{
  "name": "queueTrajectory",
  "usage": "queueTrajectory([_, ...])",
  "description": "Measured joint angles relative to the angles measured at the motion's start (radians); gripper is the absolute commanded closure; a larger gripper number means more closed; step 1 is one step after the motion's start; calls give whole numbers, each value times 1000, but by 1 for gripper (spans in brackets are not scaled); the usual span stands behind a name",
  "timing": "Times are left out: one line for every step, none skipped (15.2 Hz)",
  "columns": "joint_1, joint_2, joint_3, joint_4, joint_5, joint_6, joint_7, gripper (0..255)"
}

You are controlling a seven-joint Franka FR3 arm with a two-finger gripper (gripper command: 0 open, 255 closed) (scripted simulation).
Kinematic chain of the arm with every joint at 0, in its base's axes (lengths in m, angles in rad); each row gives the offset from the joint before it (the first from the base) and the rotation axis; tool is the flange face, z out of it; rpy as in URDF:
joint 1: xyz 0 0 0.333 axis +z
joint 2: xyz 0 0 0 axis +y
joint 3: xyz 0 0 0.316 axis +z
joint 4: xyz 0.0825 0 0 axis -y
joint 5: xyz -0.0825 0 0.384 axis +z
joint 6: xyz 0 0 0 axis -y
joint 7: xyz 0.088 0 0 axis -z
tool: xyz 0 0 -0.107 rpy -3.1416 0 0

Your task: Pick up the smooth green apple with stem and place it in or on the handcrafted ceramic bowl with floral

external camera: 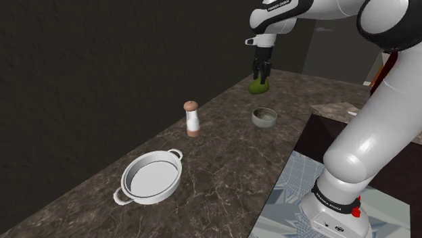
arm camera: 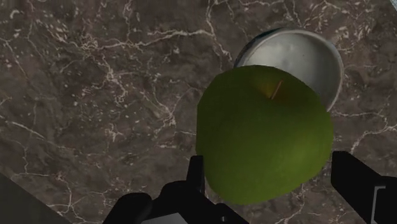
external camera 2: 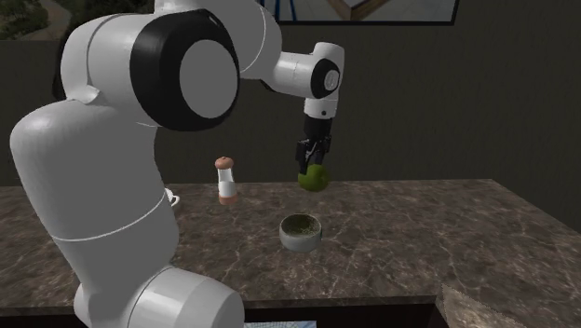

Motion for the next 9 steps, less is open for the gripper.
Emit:
queueTrajectory([2,-41,5,-40,-9,1,11,255])
queueTrajectory([2,-79,8,-76,-17,0,17,255])
queueTrajectory([3,-122,14,-123,-24,7,29,255])
queueTrajectory([2,-164,19,-162,-32,4,37,255])
queueTrajectory([5,-191,27,-183,-35,0,50,255])
queueTrajectory([5,-208,31,-204,-37,4,55,255])
queueTrajectory([4,-216,31,-219,-39,11,55,255])
queueTrajectory([4,-218,31,-232,-39,23,56,255])
queueTrajectory([5,-219,32,-247,-39,36,57,255])
